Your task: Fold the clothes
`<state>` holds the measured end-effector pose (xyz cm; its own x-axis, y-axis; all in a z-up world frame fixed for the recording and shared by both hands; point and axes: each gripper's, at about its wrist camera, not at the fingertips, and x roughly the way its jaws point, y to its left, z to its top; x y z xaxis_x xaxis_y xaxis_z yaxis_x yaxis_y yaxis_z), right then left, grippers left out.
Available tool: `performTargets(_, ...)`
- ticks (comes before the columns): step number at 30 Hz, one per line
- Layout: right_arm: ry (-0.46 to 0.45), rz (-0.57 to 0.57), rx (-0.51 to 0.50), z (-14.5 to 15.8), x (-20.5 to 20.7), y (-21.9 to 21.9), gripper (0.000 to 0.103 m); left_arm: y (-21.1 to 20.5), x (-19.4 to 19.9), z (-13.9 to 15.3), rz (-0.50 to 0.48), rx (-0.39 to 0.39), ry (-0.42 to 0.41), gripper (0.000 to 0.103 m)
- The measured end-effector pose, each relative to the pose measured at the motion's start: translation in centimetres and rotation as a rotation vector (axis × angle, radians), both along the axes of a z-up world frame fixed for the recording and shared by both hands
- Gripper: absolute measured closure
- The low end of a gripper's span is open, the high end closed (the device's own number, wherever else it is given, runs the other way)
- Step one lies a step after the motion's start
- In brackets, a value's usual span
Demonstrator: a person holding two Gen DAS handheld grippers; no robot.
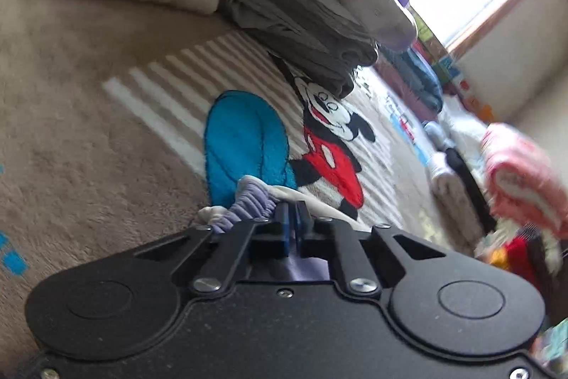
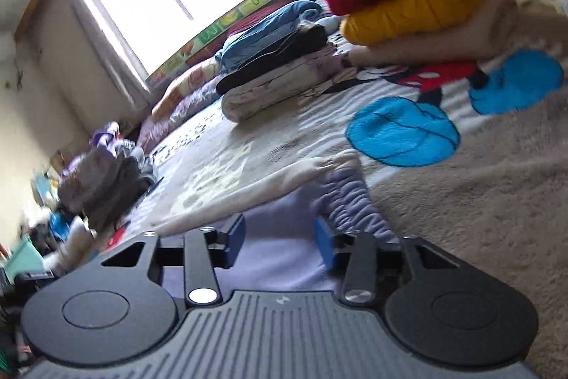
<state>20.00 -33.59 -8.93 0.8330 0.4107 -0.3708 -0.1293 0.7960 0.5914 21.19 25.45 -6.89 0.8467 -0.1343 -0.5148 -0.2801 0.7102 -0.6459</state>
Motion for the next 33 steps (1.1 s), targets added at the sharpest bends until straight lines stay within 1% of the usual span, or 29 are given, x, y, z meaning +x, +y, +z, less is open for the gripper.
performTargets(1,-0.005,-0.001,0.005,-0.1,0.0,0.0,0.063,0.2,-0.3,0.0,-0.001,-0.011,-0.011,0.097)
performTargets(4,-0.050,-0.018,0.001,0.4,-1.0,0.0,0.058,0.0,-1.4,0.9,-0.005,-0.004,-0.060,0.096)
performTargets(5,-0.067,-0.026,-0.002,0.7,-1.4,0.0,0.056,-0.2,-1.9,1.3,0.011,0.016,-0.084,0.096)
performTargets(6,-0.084,-0.033,-0.004,0.9,-1.8,0.0,0.055,-0.7,-2.4,1.9,0.033,0.043,-0.111,0.093)
performTargets(7,-0.101,-0.040,-0.007,1.2,-2.1,0.0,0.050,-1.0,-3.2,2.5,0.055,0.068,-0.141,0.082)
performTargets(8,-0.118,-0.047,-0.010,1.4,-2.5,0.0,0.048,-1.2,-4.1,2.9,0.082,0.084,-0.166,0.065)
performTargets(9,-0.131,-0.060,-0.003,1.6,-2.9,-0.1,0.048,-1.2,-5.2,3.1,0.120,0.086,-0.180,0.059)
performTargets(11,-0.137,-0.102,0.039,1.9,-3.6,-1.1,0.046,-1.0,-7.2,3.2,0.195,0.072,-0.191,0.056)
performTargets(13,-0.111,-0.153,0.075,1.7,-4.2,-2.3,0.046,-0.7,-9.1,3.3,0.247,0.037,-0.172,0.053)
performTargets(15,-0.078,-0.195,0.113,1.3,-4.8,-3.4,0.046,-0.3,-10.7,3.4,0.279,-0.006,-0.166,0.044)
performTargets(18,-0.023,-0.223,0.193,0.1,-5.5,-4.7,0.041,0.5,-12.5,3.2,0.308,-0.094,-0.148,0.041)
performTargets(21,0.022,-0.216,0.240,-1.1,-5.7,-5.4,0.041,0.5,-13.5,2.1,0.292,-0.190,-0.087,0.040)
performTargets(24,0.025,-0.188,0.220,-1.3,-5.6,-5.3,0.041,-0.1,-13.5,1.1,0.257,-0.264,-0.035,0.040)
performTargets(27,0.025,-0.158,0.188,-1.2,-5.3,-4.8,0.037,-0.6,-12.4,1.1,0.245,-0.256,-0.013,0.038)
performTargets(28,0.025,-0.149,0.176,-1.1,-5.2,-4.6,0.035,-0.7,-11.9,1.1,0.241,-0.256,-0.009,0.035)
performTargets(30,0.027,-0.131,0.142,-1.0,-4.9,-4.2,0.034,-0.7,-10.7,1.4,0.235,-0.247,0.009,0.034)
performTargets(33,0.025,-0.109,0.074,-0.9,-4.4,-3.4,0.034,-1.0,-8.5,1.8,0.219,-0.172,0.046,0.034)
